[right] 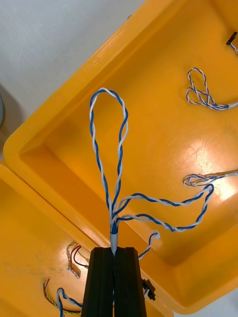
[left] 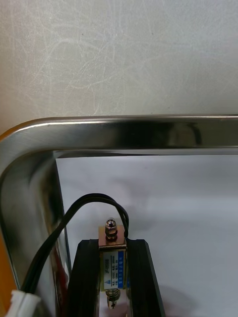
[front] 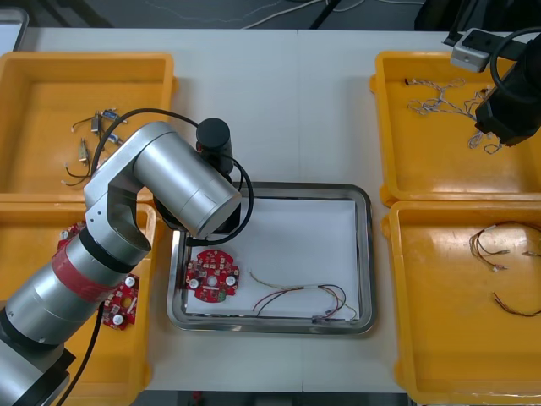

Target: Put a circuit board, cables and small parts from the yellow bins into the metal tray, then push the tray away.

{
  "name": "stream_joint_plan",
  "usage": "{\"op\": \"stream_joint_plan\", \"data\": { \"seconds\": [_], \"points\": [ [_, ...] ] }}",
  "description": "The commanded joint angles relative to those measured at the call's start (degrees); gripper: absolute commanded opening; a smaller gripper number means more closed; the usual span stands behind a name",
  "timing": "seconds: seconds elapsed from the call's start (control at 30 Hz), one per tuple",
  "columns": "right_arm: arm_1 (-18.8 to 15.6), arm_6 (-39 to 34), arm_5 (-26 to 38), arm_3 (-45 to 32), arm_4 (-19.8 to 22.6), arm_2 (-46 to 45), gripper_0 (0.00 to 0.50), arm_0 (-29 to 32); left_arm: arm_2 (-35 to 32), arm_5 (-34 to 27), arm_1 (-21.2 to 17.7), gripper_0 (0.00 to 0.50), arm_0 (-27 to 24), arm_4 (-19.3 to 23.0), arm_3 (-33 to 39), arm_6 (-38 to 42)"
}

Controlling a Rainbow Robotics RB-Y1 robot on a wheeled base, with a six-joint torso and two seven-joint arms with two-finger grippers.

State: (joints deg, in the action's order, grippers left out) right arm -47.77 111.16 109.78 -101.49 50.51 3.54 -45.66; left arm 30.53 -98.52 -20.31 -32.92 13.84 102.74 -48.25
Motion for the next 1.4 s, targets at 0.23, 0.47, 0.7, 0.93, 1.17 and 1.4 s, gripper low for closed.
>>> {"op": "stream_joint_plan", "data": {
  "seconds": [0.23,0.47,0.7,0.93,1.17,1.4],
  "points": [
    [-1.81,0.64,0.22,-1.51,0.12,-1.96,0.000,0.13,0.85,0.61,1.59,0.414,0.84,-0.74,0.80,-4.04],
    [-1.81,0.64,0.22,-1.51,0.12,-1.96,0.000,0.13,0.32,0.44,1.50,0.500,0.75,-0.74,1.32,-4.22],
    [-1.81,0.64,0.22,-1.51,0.12,-1.96,0.000,0.13,-2.32,-5.10,1.41,0.500,-1.36,2.77,4.22,-4.13],
    [-1.81,0.64,0.22,-1.51,0.12,-1.96,0.000,0.13,-7.06,-11.48,1.06,0.500,-5.23,9.89,8.35,-3.43],
    [-1.81,0.64,0.22,-1.51,0.12,-1.96,0.000,0.13,-10.93,-11.48,-0.87,0.500,-7.60,15.69,10.02,-3.34],
    [-1.81,0.64,0.22,-1.51,0.12,-1.96,0.000,0.13,-14.88,-11.48,-4.48,0.500,-9.09,19.82,10.55,-4.66]
  ]
}}
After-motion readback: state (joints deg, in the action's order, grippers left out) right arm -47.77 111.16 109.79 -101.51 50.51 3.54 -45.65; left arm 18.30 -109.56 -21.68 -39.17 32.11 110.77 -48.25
